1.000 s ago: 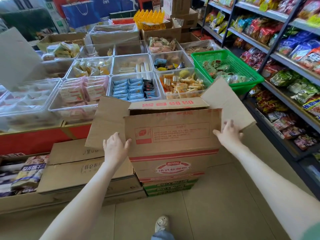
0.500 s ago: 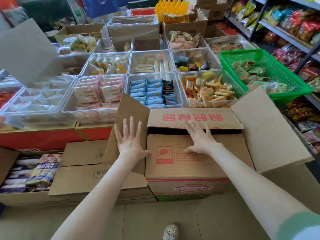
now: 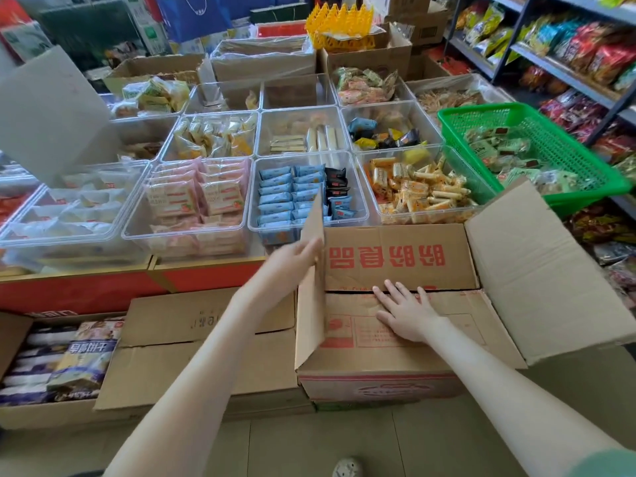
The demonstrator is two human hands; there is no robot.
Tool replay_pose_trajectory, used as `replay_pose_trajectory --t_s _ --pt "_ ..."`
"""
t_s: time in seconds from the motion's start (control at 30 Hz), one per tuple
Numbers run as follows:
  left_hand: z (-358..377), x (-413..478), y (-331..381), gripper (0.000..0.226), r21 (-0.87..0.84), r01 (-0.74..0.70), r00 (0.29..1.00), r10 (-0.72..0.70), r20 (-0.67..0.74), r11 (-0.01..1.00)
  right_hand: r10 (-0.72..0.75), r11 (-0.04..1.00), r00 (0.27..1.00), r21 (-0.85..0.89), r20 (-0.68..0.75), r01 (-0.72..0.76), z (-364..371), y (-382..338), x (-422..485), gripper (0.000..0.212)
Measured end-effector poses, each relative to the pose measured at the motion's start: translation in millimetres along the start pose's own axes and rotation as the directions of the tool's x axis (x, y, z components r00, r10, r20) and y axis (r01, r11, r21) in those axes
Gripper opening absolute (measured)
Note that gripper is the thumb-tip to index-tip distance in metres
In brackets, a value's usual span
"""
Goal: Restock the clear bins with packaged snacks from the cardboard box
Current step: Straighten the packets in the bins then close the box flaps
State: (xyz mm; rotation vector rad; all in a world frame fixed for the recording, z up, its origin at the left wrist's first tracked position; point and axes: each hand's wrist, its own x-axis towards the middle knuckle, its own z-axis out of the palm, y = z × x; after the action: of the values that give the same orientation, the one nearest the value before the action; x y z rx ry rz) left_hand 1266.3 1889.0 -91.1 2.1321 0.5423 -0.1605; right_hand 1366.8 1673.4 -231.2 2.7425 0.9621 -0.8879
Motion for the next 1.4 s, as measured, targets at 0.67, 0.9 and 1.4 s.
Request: replay_pose_trajectory --t_s 0.67,0.9,1.4 --pt "153.0 32.9 -53.0 0.061 0.611 -0.090 0.992 0.019 0.122 0.786 0.618 0.785 0.590 0.383 -0.519 -0.486 -81.7 88.1 -123.4 0.033" --pt "149.4 29.2 -58.7 0.057 0.614 -0.100 0.995 0.087 0.052 0.783 0.193 0.926 0.940 0.368 -0.280 -0.081 -20.9 23.7 -65.5 0.047" --pt "128.7 41.2 -89.5 0.065 0.615 0.118 0.984 -0.008 -0.180 0.779 0.443 0.827 0.897 0.382 0.009 -0.412 9.1 79.8 -36.0 0.116"
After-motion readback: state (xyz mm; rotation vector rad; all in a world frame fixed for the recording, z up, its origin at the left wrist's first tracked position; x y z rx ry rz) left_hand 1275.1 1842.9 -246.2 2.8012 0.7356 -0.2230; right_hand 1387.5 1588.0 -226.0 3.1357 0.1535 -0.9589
